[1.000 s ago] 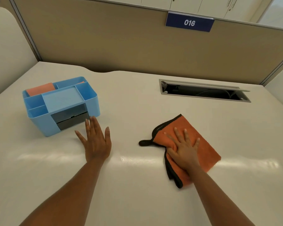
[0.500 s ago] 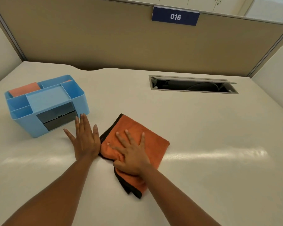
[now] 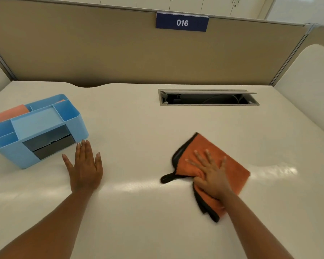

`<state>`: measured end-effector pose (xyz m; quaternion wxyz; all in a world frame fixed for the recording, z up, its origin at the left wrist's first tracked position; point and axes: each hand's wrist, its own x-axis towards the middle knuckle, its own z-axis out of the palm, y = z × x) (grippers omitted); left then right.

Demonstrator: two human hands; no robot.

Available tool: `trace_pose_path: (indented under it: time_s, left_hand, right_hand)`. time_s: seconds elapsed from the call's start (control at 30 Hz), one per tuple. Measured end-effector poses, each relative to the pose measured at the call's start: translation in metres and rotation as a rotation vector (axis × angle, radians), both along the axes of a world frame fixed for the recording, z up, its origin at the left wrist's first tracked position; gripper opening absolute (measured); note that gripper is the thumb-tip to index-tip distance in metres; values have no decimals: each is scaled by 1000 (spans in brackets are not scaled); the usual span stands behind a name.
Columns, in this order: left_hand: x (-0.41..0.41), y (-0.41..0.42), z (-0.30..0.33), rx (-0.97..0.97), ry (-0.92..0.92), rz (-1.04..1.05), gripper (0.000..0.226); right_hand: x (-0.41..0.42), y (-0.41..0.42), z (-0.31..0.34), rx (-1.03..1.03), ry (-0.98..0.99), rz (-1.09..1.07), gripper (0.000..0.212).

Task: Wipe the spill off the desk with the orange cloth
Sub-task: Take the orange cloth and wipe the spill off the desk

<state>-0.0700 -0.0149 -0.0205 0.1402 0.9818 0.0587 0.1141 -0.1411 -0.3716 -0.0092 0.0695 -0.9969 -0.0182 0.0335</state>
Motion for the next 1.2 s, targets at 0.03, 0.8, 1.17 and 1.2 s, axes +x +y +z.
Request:
trace_pose_path:
  time_s: [0.03,0.8,1.17,1.2]
  left_hand:
    - [0,0,0,0,-5,5,67]
    - [0,-10,1,68,30,-84,68]
    - [3,-4,3,-30,38,-74,54]
    - [3,-4,3,-29,37,-74,54]
  right_hand:
    - [-1,-21,-1,-15,-3,-78,62]
    - [17,135,-2,304,-131,-442,55]
    - [27,143,65,1992,-7,-645,30]
    - [31,130,78,2057,-41,-586,27]
